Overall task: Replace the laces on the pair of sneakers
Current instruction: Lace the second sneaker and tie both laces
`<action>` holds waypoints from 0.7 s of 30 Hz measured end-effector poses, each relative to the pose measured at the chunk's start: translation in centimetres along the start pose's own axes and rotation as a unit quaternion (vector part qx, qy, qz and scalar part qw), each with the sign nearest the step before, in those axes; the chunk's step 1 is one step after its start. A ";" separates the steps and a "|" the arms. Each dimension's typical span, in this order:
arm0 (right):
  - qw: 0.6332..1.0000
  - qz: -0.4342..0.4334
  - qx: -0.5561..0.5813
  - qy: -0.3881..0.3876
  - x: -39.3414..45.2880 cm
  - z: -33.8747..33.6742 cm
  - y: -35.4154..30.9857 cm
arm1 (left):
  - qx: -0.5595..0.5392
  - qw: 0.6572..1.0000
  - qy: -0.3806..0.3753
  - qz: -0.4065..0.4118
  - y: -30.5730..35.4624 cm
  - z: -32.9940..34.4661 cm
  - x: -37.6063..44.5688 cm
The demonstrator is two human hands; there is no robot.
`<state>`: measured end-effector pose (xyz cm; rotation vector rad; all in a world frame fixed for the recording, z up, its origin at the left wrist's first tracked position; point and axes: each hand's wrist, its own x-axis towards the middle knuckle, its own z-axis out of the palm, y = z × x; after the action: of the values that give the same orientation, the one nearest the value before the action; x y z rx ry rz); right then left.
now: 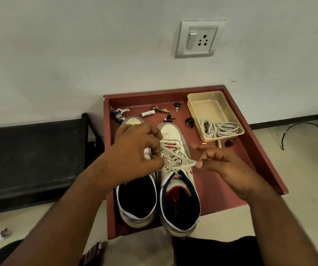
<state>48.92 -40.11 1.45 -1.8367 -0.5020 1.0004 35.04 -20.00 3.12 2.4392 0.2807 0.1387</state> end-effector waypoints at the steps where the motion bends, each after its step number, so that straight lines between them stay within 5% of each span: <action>1: 0.998 -0.007 0.058 -0.001 0.1 0.4 -0.1 | -0.077 0.997 0.015 -0.009 0.5 0.2 0.0; 4: 0.969 -0.020 0.246 0.003 0.5 1.2 -0.4 | -0.291 0.950 0.057 -0.099 2.9 1.3 0.0; 8: 0.915 -0.029 0.400 0.033 0.5 1.5 -0.7 | -0.587 0.772 0.068 -0.234 4.3 2.5 0.5; 10: 0.918 -0.031 0.394 0.034 0.4 1.7 -1.1 | -0.622 0.741 0.064 -0.244 4.0 2.9 0.5; 13: 0.928 -0.035 0.372 0.011 0.6 2.1 -1.2 | -0.612 0.751 0.087 -0.234 3.6 3.5 0.5; 21: 0.966 -0.104 0.238 0.001 0.8 2.7 -1.3 | -0.416 0.881 0.107 -0.197 3.4 4.3 0.4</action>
<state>47.32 -37.51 1.75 -1.3276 -0.4016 0.8844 36.75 -25.10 2.04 1.4750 0.6563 0.2827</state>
